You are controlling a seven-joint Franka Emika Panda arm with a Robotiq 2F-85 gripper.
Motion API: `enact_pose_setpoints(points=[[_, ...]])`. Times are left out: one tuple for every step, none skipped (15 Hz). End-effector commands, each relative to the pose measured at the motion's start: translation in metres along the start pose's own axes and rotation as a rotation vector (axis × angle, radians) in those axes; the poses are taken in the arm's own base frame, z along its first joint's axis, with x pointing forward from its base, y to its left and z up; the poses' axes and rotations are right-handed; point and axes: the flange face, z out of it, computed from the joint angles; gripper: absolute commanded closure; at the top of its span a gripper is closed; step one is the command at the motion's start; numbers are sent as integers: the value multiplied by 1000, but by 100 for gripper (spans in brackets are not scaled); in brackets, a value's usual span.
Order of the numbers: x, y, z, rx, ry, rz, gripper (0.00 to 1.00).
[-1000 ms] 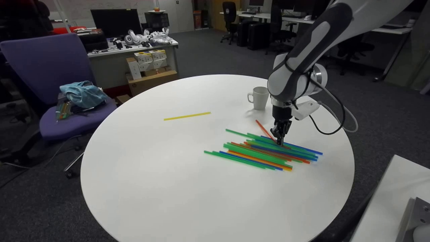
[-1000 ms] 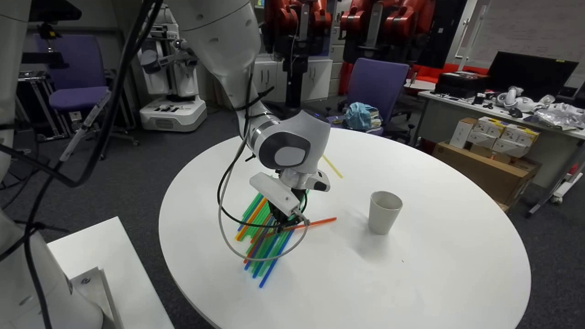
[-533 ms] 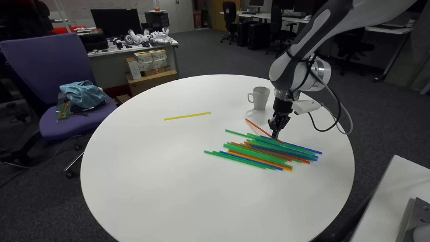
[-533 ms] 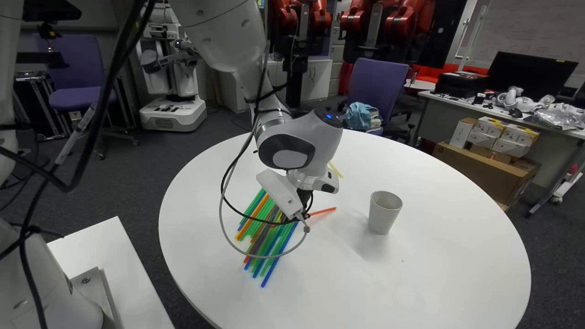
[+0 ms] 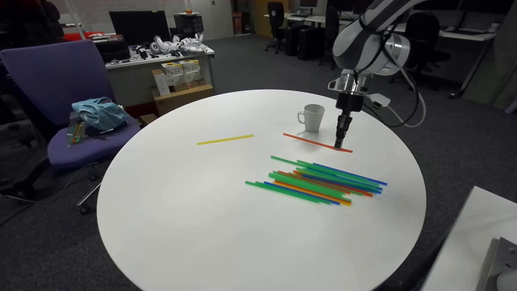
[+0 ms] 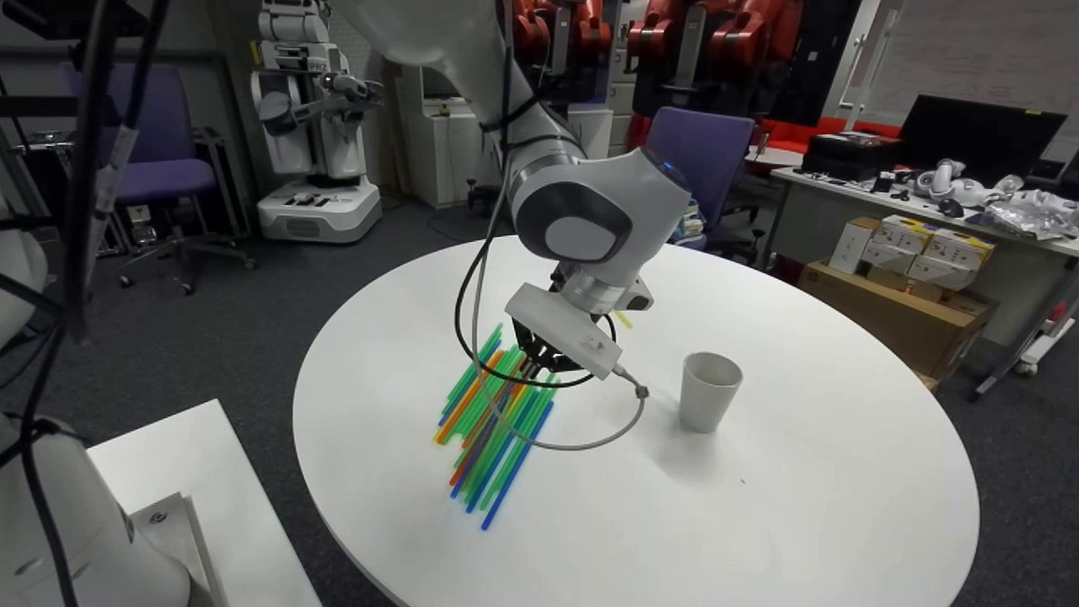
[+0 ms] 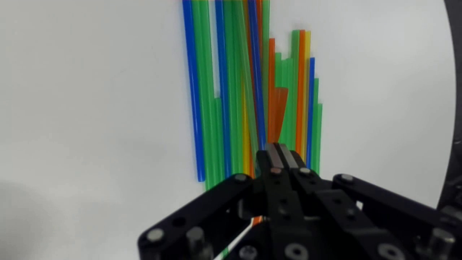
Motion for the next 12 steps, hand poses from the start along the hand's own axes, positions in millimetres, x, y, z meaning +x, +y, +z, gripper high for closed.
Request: enact_pose_setpoints(points=[[-13, 8, -5, 74, -61, -149, 100], [-20, 10, -1, 82, -81, -163, 100], [-26, 12, 2, 87, -92, -164, 100], [-34, 12, 6, 94, -102, -154, 100], [-40, 12, 9, 98, -111, -139, 100], [-45, 12, 12, 95, -113, -122, 100], [-51, 11, 16, 85, -109, -93, 100], [-56, 11, 20, 76, -106, -77, 100], [-61, 11, 24, 67, -104, -65, 100], [-64, 12, 29, 58, -100, -57, 100], [-67, 13, 34, 43, -96, -56, 100], [-69, 15, 39, 22, -90, -53, 100]])
